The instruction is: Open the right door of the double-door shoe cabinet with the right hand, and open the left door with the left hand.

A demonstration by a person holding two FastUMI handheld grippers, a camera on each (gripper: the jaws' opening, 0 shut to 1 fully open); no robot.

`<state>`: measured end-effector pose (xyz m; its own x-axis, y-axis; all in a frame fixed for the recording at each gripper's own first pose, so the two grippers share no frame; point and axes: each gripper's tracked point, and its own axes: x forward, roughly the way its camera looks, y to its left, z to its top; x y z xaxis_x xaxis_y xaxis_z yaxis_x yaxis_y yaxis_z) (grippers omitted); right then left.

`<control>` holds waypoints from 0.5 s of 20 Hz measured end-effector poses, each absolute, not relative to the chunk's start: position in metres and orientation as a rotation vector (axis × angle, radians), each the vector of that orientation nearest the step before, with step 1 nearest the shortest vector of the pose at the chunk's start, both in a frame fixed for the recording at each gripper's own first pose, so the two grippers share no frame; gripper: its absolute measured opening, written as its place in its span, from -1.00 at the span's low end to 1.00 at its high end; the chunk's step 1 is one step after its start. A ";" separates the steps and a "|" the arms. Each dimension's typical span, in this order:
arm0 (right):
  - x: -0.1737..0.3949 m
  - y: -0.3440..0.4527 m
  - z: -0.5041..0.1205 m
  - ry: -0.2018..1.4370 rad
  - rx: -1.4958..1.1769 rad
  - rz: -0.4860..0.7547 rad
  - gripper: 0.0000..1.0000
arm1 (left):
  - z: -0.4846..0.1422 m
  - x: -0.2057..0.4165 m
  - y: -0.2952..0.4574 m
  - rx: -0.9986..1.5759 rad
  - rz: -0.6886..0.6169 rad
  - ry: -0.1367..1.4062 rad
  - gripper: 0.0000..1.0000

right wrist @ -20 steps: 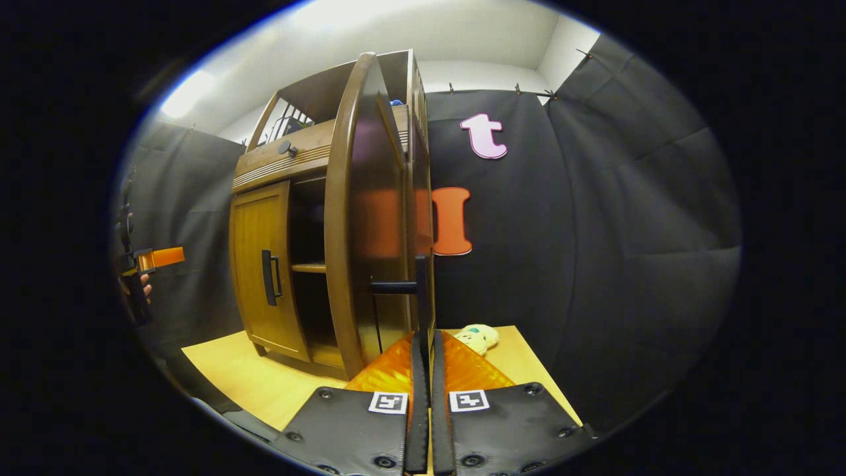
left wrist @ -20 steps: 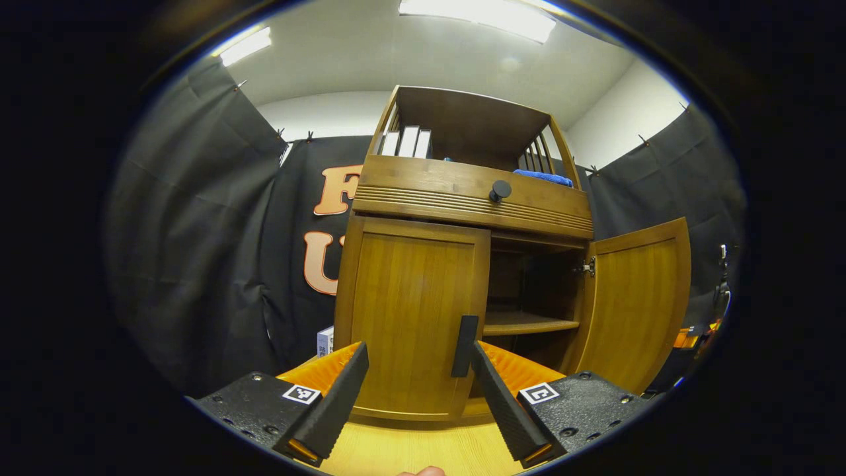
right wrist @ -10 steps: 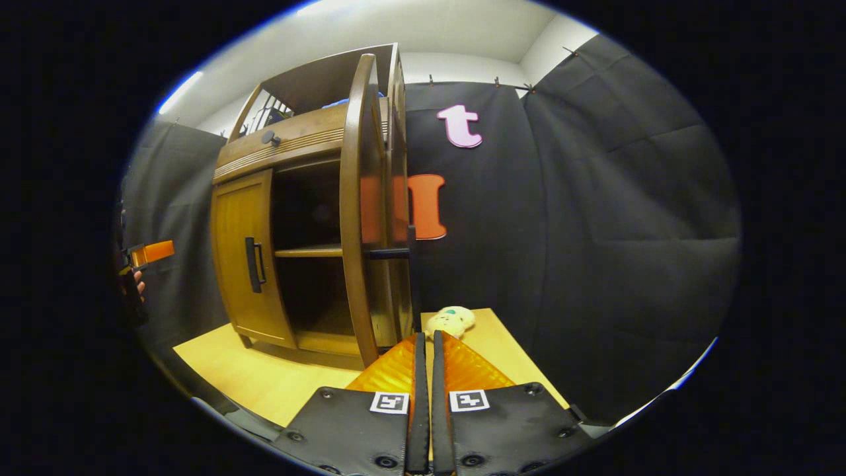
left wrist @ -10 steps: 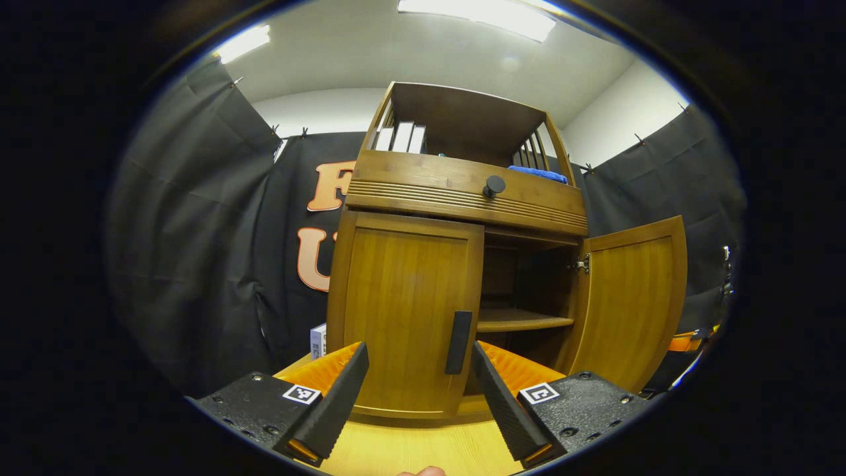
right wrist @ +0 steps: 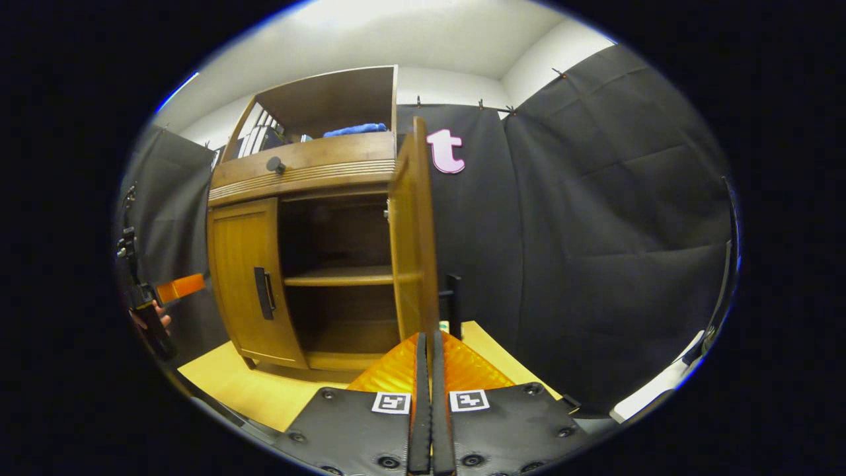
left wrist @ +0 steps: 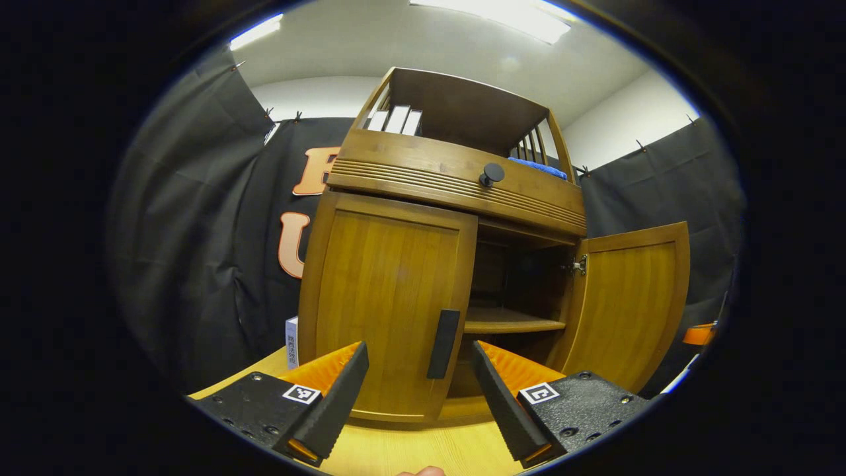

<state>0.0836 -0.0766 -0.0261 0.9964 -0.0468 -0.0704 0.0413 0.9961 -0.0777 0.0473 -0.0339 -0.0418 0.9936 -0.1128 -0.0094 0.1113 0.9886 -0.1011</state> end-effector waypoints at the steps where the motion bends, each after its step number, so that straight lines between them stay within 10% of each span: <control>1: 0.085 -0.071 -0.025 0.061 -0.068 -0.041 -0.83 | -0.044 0.057 -0.036 -0.090 -0.116 0.022 0.83; 5: 0.086 -0.062 -0.026 0.056 -0.090 -0.026 -0.80 | -0.053 0.094 -0.052 -0.090 -0.153 0.047 0.94; 10: 0.084 -0.055 -0.037 0.108 -0.072 -0.023 0.87 | -0.066 0.131 -0.065 -0.045 -0.161 0.059 0.89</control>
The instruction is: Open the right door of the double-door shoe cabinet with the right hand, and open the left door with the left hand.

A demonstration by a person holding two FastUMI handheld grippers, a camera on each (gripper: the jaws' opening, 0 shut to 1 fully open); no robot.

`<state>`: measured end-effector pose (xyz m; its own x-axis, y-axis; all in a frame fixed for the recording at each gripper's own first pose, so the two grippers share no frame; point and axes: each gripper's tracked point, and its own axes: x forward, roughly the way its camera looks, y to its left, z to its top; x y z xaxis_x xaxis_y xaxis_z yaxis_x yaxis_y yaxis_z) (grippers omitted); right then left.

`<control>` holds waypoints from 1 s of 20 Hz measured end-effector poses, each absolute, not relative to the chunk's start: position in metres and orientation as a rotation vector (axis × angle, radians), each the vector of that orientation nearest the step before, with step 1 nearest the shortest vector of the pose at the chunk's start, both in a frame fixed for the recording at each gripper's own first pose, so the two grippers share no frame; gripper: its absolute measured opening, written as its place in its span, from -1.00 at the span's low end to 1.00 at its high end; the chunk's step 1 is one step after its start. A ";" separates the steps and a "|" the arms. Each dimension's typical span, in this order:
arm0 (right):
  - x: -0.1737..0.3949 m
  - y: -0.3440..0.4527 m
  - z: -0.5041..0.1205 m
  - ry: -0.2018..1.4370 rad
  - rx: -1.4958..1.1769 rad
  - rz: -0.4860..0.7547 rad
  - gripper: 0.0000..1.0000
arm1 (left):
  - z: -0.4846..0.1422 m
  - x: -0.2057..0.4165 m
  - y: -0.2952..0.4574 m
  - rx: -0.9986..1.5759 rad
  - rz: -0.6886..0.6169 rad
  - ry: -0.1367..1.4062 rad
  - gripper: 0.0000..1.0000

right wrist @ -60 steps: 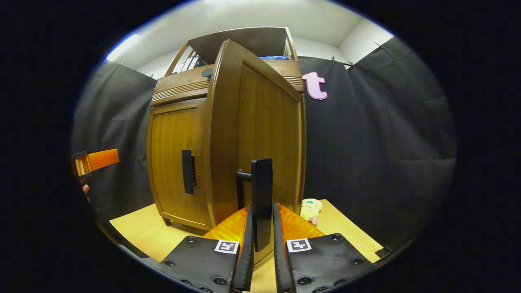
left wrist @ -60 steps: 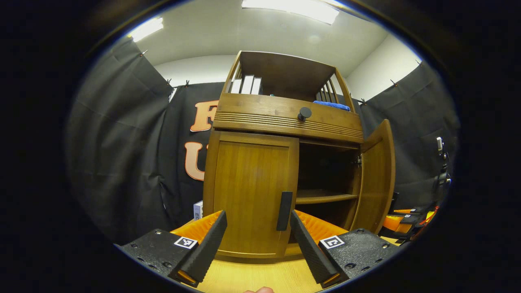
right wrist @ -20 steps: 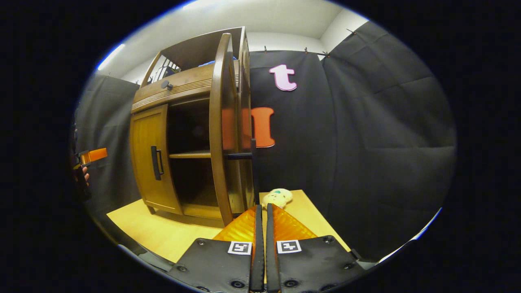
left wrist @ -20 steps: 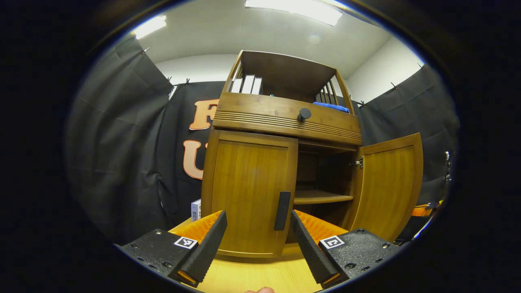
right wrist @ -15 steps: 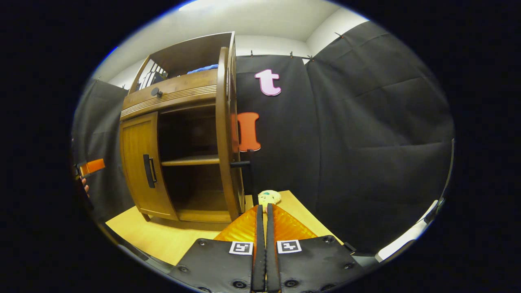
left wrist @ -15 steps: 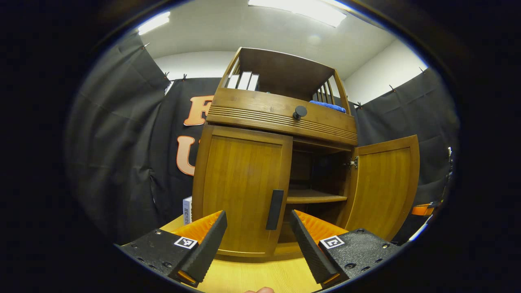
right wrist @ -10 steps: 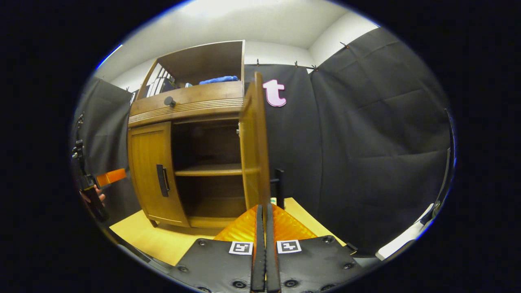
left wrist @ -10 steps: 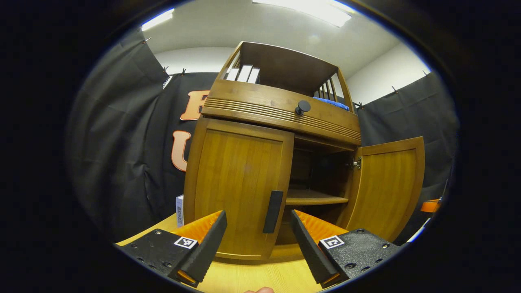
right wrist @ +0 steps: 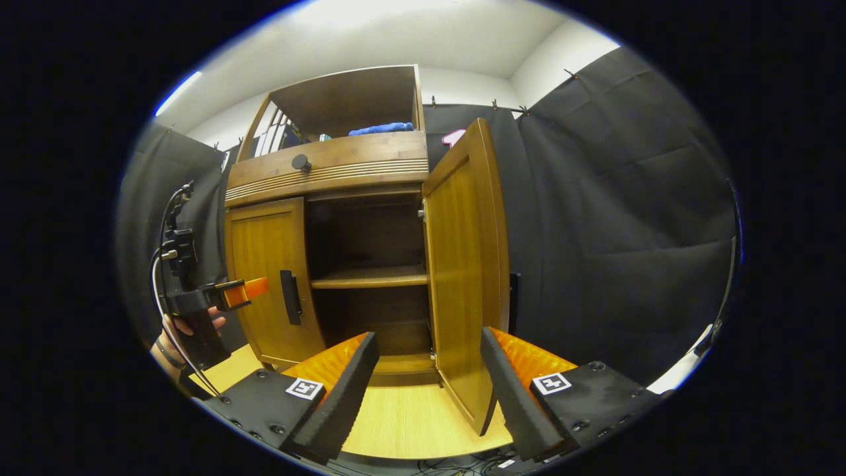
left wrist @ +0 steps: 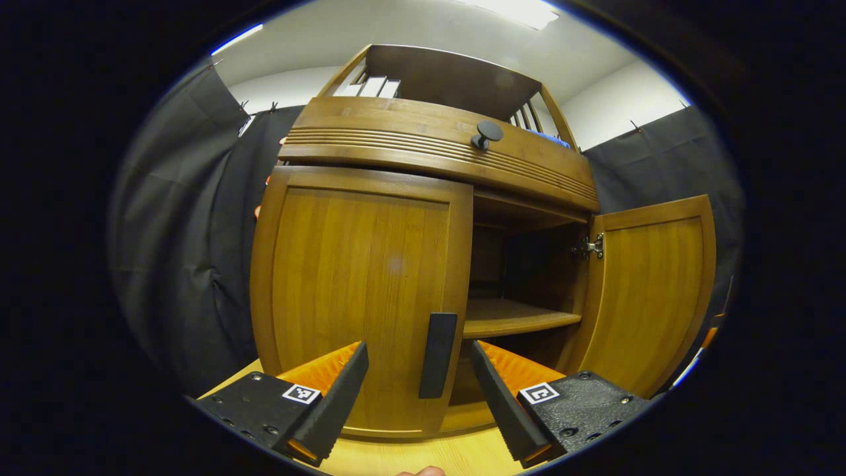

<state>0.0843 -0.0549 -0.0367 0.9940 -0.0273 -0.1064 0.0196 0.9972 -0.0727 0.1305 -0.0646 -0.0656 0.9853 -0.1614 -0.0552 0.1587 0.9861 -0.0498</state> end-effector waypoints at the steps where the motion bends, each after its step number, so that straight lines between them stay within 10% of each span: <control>1: 0.084 -0.054 -0.038 0.116 -0.064 -0.022 0.98 | -0.069 0.136 -0.070 -0.038 -0.173 0.055 0.89; 17: 0.086 -0.045 -0.043 0.135 -0.098 0.023 1.00 | -0.110 0.206 -0.077 0.013 -0.114 0.109 0.79; 20: 0.086 -0.041 -0.045 0.143 -0.096 0.040 1.00 | -0.109 0.206 -0.099 -0.037 -0.208 0.108 0.06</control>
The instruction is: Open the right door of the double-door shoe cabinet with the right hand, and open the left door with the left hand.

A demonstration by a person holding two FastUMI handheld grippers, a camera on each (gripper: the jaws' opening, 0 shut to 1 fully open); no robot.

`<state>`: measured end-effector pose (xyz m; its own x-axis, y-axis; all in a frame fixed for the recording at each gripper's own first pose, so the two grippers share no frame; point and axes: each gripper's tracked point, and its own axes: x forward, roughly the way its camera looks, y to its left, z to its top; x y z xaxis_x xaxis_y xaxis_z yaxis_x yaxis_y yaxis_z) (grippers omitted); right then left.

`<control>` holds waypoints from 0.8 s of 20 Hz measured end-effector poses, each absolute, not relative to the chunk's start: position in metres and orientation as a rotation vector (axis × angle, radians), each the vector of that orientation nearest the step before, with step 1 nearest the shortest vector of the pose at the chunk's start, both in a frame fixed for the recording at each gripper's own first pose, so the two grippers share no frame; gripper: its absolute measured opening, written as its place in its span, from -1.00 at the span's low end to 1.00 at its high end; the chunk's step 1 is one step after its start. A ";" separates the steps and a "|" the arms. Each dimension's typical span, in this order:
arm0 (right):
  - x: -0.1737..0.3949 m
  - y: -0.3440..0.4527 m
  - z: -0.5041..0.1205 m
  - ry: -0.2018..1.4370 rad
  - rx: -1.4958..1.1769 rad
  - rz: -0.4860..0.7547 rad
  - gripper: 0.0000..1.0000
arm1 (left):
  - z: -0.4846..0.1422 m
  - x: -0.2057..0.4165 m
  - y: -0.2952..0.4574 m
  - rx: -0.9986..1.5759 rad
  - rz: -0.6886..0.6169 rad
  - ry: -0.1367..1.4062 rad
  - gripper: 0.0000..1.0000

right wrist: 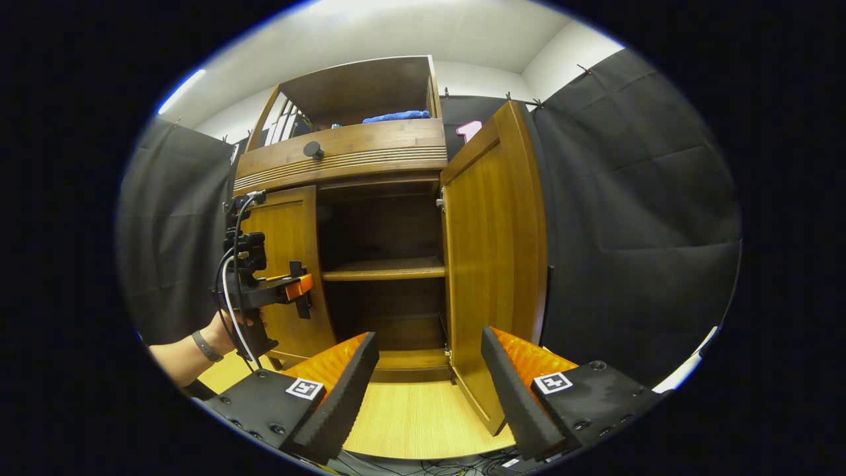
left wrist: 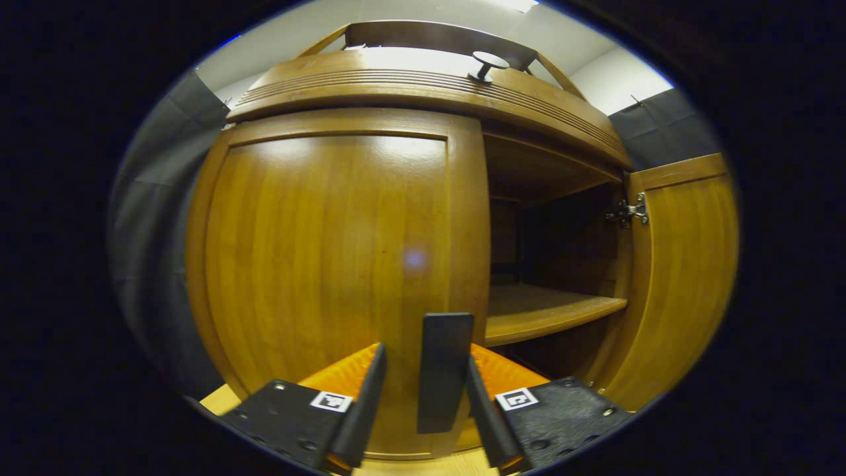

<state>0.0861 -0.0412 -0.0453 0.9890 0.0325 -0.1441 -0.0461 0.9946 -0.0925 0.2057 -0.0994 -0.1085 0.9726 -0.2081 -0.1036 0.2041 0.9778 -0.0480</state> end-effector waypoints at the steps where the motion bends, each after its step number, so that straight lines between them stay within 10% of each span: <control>1: 0.086 -0.040 -0.046 0.147 -0.095 0.044 0.87 | -0.111 0.205 -0.100 -0.046 -0.193 0.110 -0.18; 5: 0.085 -0.037 -0.049 0.158 -0.096 0.060 1.00 | -0.111 0.203 -0.097 -0.024 -0.205 0.121 -0.51; 16: 0.082 -0.038 -0.050 0.155 -0.097 0.050 1.00 | -0.095 0.127 -0.077 0.012 -0.214 0.187 -0.48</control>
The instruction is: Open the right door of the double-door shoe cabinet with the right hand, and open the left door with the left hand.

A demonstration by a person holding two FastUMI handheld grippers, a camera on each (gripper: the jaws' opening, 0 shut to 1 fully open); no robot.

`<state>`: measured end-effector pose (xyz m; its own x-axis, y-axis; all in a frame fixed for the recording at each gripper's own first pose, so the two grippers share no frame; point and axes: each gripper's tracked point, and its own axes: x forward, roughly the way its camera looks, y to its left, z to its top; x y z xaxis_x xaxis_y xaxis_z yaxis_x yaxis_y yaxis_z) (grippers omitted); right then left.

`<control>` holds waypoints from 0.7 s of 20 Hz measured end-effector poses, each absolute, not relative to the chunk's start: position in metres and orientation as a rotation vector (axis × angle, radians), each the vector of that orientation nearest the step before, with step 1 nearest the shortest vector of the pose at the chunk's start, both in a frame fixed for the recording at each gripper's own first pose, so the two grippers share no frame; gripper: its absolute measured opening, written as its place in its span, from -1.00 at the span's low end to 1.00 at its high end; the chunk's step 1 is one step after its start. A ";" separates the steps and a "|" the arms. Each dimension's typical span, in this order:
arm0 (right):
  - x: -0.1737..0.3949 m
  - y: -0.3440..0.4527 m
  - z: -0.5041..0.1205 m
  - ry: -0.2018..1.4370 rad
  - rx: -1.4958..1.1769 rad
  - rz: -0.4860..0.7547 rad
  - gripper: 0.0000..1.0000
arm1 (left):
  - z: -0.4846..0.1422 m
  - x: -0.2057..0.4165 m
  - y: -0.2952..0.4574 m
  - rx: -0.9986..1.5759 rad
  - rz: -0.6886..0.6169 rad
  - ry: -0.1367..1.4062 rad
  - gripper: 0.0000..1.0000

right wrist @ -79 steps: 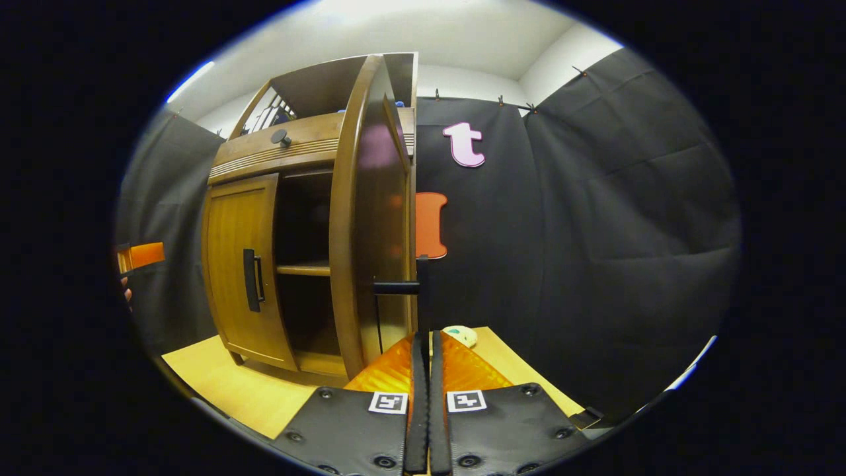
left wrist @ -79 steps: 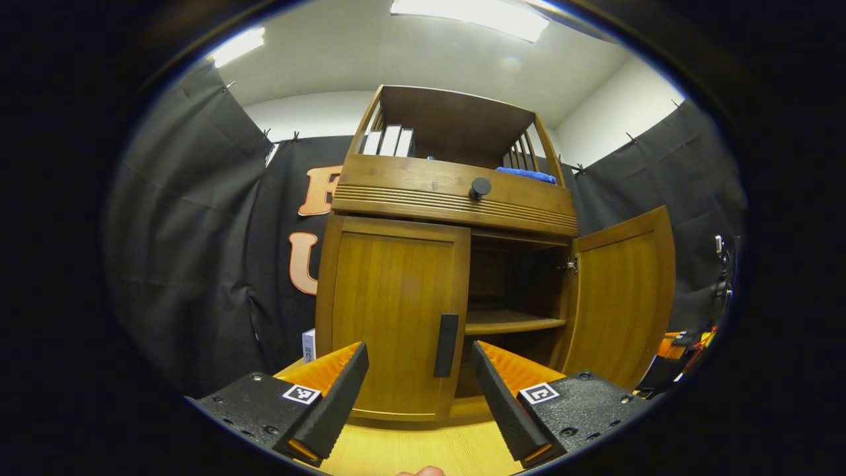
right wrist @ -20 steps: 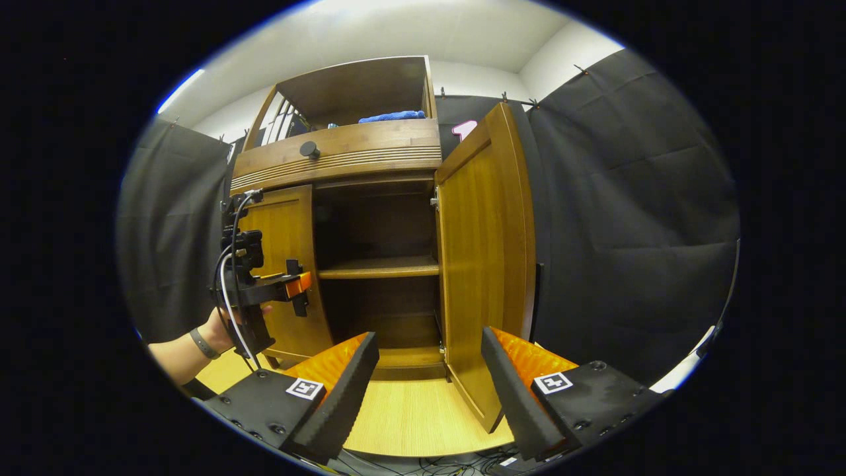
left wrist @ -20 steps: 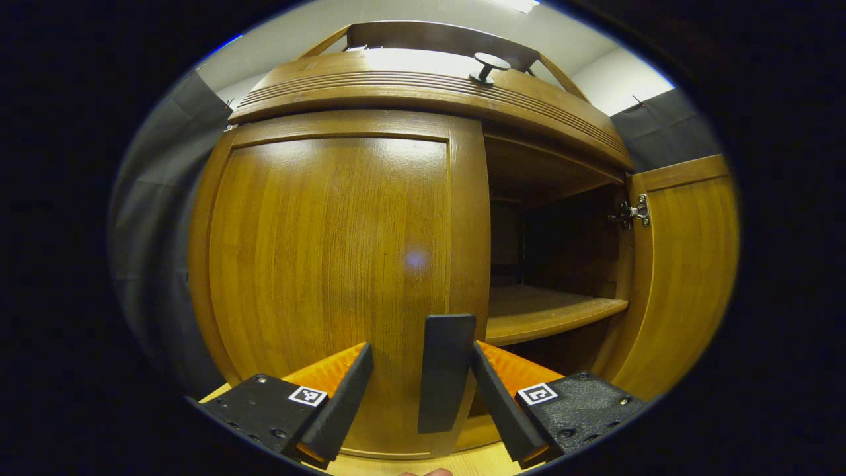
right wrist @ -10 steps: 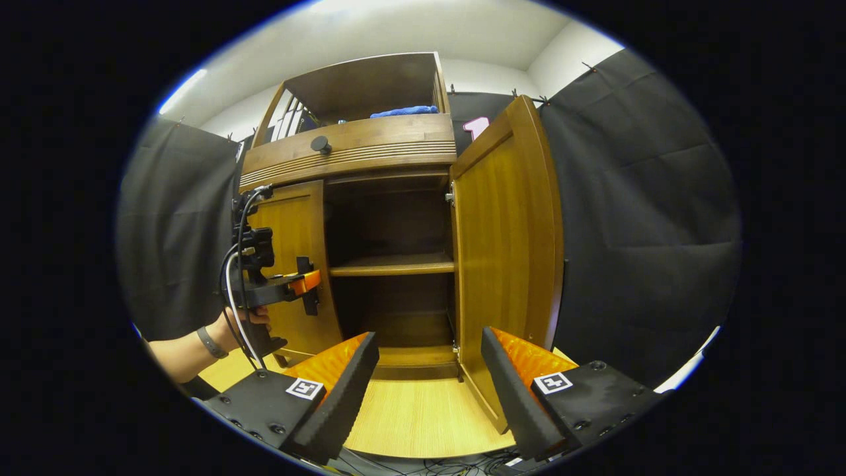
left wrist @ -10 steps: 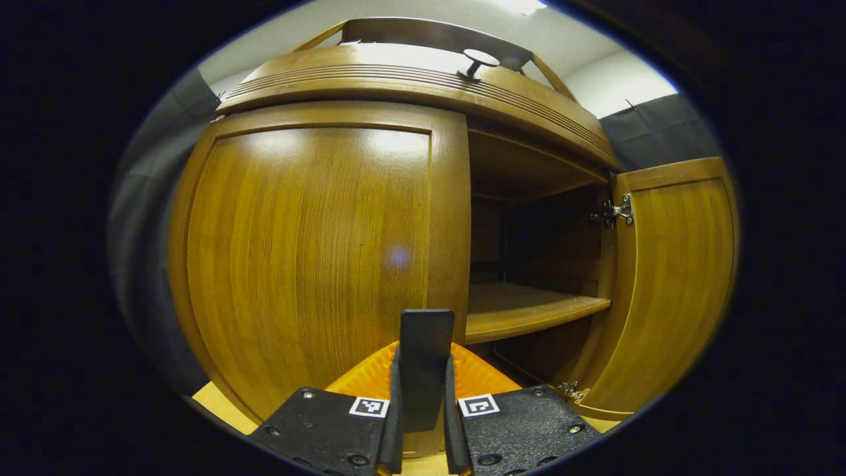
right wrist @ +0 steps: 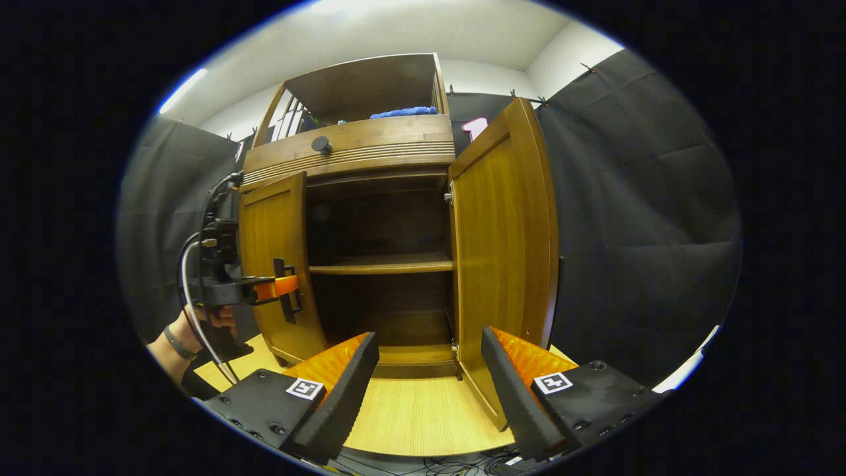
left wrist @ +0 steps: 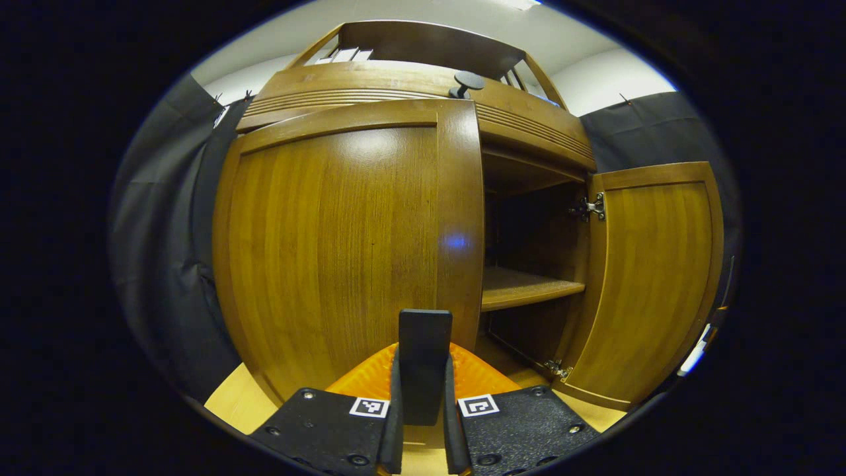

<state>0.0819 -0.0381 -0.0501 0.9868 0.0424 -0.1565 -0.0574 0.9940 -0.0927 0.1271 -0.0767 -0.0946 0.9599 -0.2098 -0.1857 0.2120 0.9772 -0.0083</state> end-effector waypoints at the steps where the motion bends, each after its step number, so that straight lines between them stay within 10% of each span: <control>1: 0.082 -0.038 -0.050 0.157 -0.095 0.050 1.00 | -0.093 0.120 -0.073 0.005 -0.215 0.188 -0.48; 14: 0.085 -0.025 -0.052 0.153 -0.102 0.111 1.00 | -0.075 0.043 -0.011 0.033 -0.161 0.178 -0.51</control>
<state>0.0847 -0.0251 -0.0524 0.9822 0.1023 -0.1576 -0.1178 0.9887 -0.0925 0.0432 -0.0105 -0.0745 0.9713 -0.1567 -0.1790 0.1626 0.9865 0.0185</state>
